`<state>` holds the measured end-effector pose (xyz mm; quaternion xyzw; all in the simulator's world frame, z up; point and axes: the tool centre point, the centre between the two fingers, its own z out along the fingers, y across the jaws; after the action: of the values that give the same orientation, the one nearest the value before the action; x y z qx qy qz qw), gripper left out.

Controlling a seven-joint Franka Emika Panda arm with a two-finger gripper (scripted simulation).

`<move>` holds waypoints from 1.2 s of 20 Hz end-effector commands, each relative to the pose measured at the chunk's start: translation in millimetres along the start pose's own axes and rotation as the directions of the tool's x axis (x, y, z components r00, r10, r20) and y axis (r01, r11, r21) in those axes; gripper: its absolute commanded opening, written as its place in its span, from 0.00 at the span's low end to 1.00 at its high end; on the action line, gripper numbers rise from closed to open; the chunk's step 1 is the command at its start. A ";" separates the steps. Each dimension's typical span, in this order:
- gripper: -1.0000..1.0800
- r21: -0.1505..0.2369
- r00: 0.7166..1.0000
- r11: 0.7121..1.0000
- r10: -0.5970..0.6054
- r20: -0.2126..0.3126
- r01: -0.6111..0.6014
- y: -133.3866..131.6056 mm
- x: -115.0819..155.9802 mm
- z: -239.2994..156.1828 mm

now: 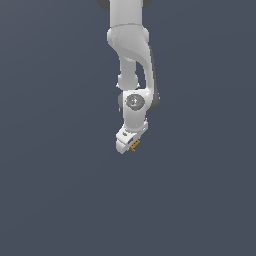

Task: Pick up the object and move it to a goal position.

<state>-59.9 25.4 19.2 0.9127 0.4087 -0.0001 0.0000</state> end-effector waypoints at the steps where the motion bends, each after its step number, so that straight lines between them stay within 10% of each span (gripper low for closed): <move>1: 0.00 -0.001 1.000 1.000 0.001 -0.001 -0.001 14.7 -1.4 -5.3; 24: 0.00 0.000 1.000 1.000 0.001 -0.002 -0.001 191.3 -13.6 -62.9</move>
<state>66.5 -105.3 78.4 0.9129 0.4081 0.0002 -0.0005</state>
